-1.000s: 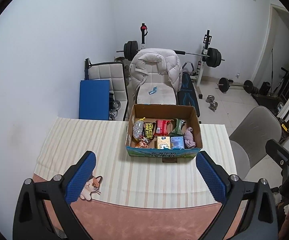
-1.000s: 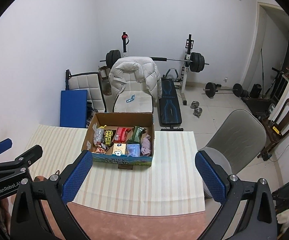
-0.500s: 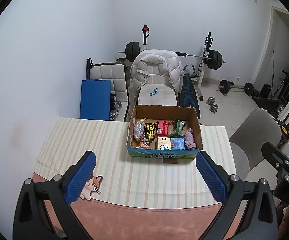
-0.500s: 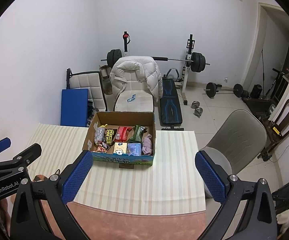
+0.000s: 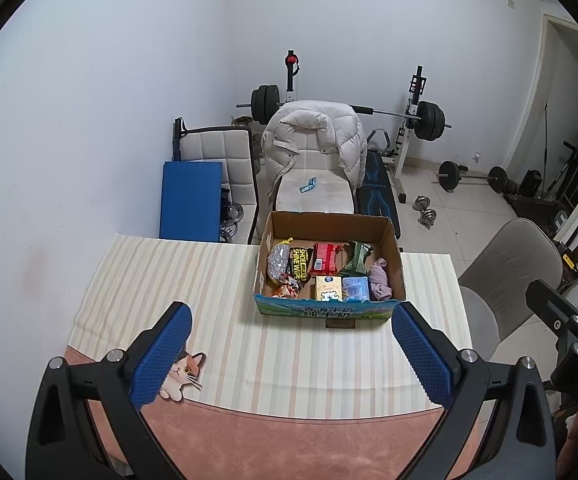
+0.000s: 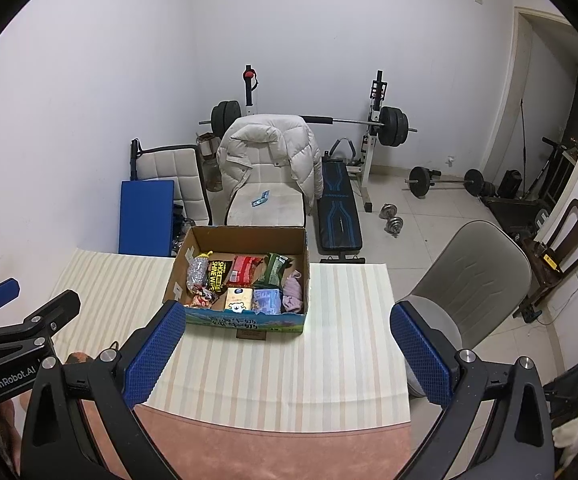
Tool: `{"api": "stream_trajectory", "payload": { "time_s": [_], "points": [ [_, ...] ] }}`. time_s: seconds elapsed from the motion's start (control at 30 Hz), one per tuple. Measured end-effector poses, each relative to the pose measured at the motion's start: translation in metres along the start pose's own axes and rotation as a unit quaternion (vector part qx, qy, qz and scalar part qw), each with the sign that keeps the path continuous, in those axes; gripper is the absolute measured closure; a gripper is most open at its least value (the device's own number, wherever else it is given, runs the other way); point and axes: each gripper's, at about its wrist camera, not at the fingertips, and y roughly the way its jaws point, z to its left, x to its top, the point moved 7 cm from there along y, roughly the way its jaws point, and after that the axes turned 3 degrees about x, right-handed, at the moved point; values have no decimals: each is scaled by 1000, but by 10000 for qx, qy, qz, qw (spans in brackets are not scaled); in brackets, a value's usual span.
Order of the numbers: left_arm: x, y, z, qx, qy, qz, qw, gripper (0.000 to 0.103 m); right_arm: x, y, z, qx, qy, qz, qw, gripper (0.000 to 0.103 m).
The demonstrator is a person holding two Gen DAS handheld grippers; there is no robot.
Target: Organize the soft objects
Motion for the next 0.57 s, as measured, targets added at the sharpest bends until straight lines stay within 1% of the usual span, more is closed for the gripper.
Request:
{"api": "stream_trajectory", "payload": {
  "time_s": [0.57],
  "points": [
    [4, 0, -3, -1, -37, -25, 10000, 0, 8, -1, -2, -39, 15, -24, 10000, 0]
  ]
}}
